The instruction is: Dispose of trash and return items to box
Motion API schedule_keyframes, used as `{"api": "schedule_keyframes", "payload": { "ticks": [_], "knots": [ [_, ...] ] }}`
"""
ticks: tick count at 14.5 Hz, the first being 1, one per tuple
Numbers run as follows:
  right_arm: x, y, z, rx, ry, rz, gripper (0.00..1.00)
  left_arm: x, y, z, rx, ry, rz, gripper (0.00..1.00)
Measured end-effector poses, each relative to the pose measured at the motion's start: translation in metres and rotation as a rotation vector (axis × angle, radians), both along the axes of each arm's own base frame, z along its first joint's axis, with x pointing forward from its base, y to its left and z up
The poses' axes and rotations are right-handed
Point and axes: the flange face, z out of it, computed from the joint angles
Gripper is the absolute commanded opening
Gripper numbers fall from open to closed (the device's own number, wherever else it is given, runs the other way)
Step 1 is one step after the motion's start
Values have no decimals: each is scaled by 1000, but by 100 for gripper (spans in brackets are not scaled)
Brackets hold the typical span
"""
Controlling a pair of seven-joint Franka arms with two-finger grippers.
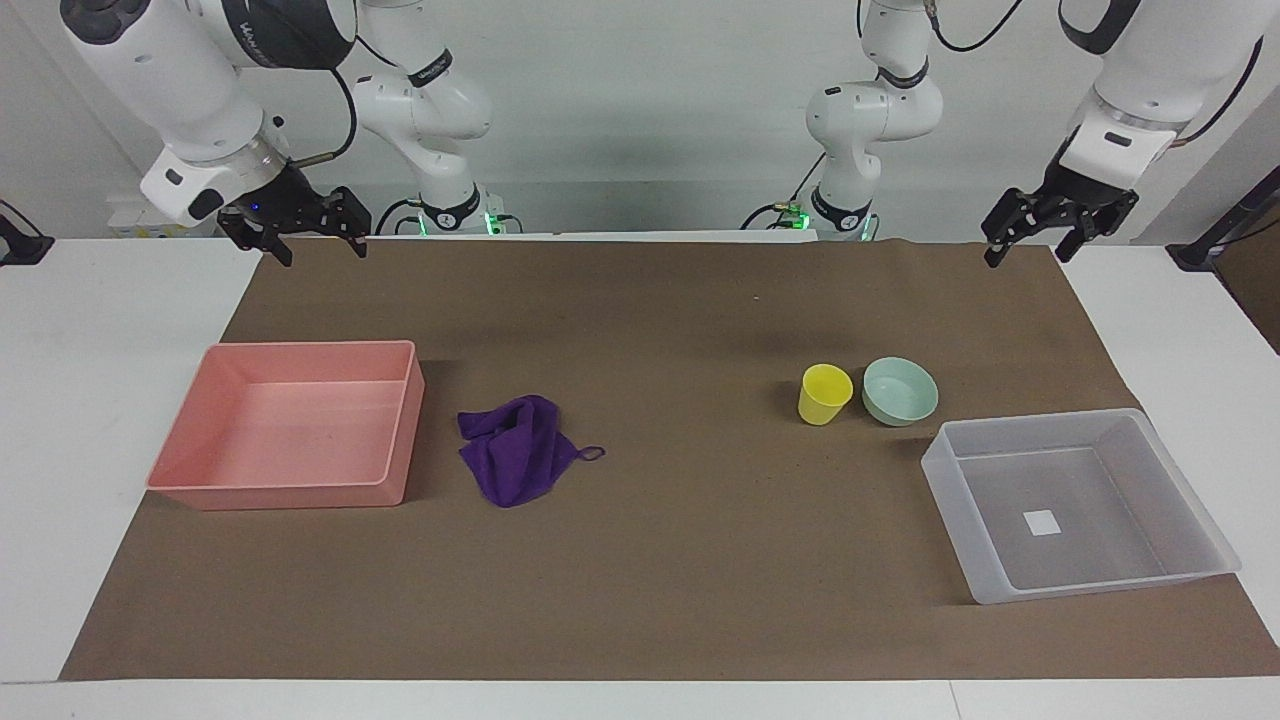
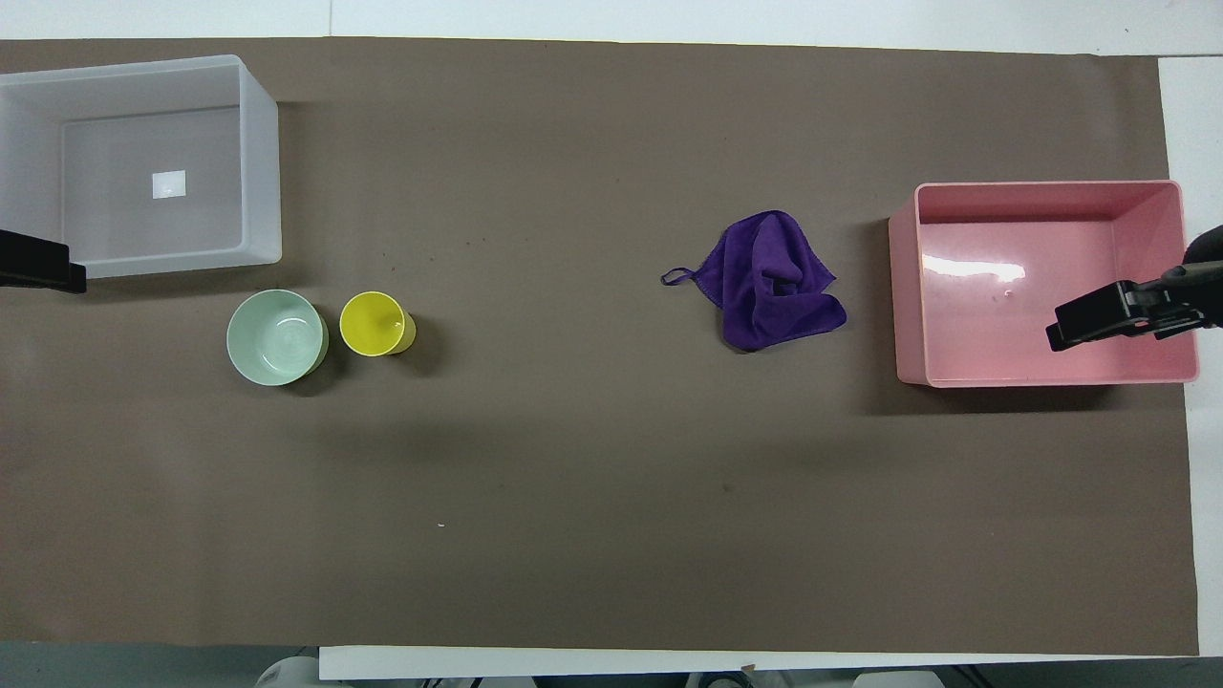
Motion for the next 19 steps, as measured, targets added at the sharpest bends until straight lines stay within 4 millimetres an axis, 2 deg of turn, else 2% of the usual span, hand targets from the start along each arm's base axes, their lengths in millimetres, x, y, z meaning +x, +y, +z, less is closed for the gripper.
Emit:
{"api": "schedule_keyframes", "payload": {
  "ticks": [4,6,8,9,11,12,13,15,16,17,18,19],
  "knots": [
    [4,-2,1,-20,-29,18,99,9,0,-17,0,28,-3,100],
    [5,-2,-1,-22,-36,22,99,17,0,-49,-1,11,1,100],
    [8,-1,-4,-24,-59,24,99,17,3,-110,-1,6,23,100],
    [11,2,-10,-24,-71,30,99,14,5,-148,-1,-4,42,100],
    [22,19,-27,-25,-87,45,99,-1,5,-226,-3,-18,71,100],
    [31,33,-39,-26,-98,41,99,-9,5,-256,-2,-11,75,100],
    [41,51,-52,-27,-110,33,99,-16,7,-275,-1,6,78,100],
    [59,89,-80,-27,-130,8,99,-22,9,-292,1,34,86,99],
    [67,109,-96,-27,-138,-3,99,-25,11,-298,3,46,94,84],
    [73,129,-111,-26,-144,-16,99,-28,11,-304,4,53,99,63],
    [78,146,-126,-25,-149,-30,99,-32,11,-312,3,49,110,38],
    [83,161,-141,-23,-155,-40,99,-36,11,-319,1,32,129,7]
  ]
}}
